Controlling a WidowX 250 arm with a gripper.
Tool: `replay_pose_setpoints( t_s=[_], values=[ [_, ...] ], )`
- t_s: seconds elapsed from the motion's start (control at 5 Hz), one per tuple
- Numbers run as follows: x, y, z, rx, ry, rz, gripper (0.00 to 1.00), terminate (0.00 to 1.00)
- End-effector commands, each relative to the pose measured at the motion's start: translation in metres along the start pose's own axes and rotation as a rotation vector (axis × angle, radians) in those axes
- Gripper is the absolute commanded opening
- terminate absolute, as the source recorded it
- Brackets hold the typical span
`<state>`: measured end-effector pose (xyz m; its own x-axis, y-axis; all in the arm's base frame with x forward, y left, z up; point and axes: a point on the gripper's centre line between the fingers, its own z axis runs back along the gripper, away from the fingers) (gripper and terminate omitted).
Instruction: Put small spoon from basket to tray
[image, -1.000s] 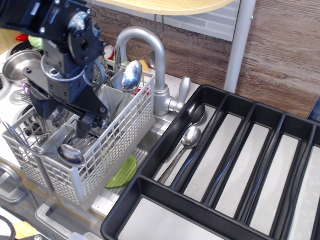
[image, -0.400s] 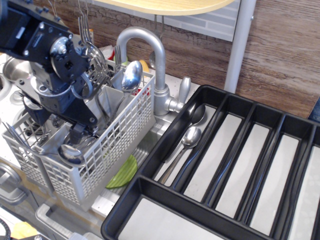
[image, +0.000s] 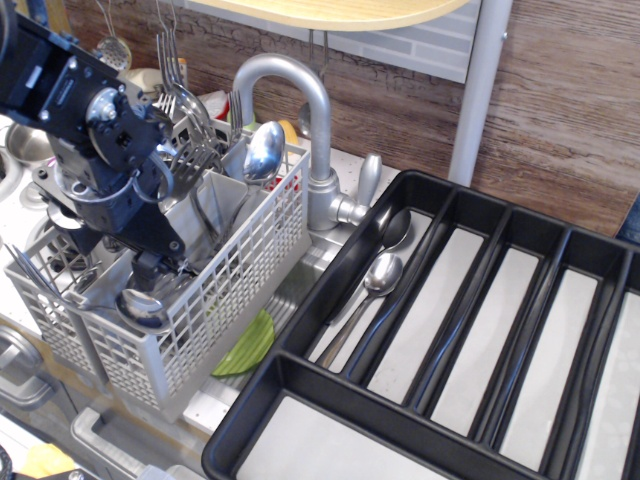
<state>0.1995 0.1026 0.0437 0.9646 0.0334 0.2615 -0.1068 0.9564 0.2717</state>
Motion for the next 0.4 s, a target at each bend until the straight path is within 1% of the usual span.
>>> replay_pose_setpoints(
  t_s=[0.0,0.2],
  values=[
    [0.0026,0.0032,-0.0071,-0.004,-0.014,0.007,0.0,0.0],
    [0.0028,0.0024,-0.0104,-0.013,-0.018,0.017,0.0,0.0]
  ],
)
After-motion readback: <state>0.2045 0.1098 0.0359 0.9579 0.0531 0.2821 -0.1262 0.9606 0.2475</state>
